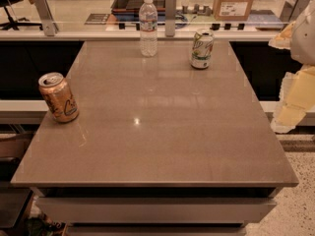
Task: Move 7up can near orange can
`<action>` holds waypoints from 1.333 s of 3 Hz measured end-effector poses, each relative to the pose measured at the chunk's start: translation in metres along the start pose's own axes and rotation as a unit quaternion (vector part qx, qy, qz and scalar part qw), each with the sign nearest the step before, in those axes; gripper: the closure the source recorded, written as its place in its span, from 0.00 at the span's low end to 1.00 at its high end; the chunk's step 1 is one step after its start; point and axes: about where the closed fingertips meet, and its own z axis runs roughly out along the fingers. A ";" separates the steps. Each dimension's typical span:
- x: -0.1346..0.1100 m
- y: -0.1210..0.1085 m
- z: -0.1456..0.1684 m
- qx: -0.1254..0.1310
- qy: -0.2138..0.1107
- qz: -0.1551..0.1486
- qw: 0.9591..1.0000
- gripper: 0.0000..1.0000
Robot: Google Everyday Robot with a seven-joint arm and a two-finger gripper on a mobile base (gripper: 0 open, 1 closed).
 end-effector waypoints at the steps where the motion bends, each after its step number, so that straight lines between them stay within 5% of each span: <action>1: 0.000 0.000 0.000 0.000 0.000 0.000 1.000 0.00; 2: 0.001 -0.008 0.002 0.013 -0.014 0.013 1.000 0.00; 3: 0.010 -0.020 0.015 0.039 -0.051 0.058 0.996 0.00; 4: 0.018 -0.043 0.026 0.084 -0.100 0.114 0.985 0.00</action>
Offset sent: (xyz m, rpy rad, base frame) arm 0.0216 -0.0100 -0.0061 0.0826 -0.0587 -0.0612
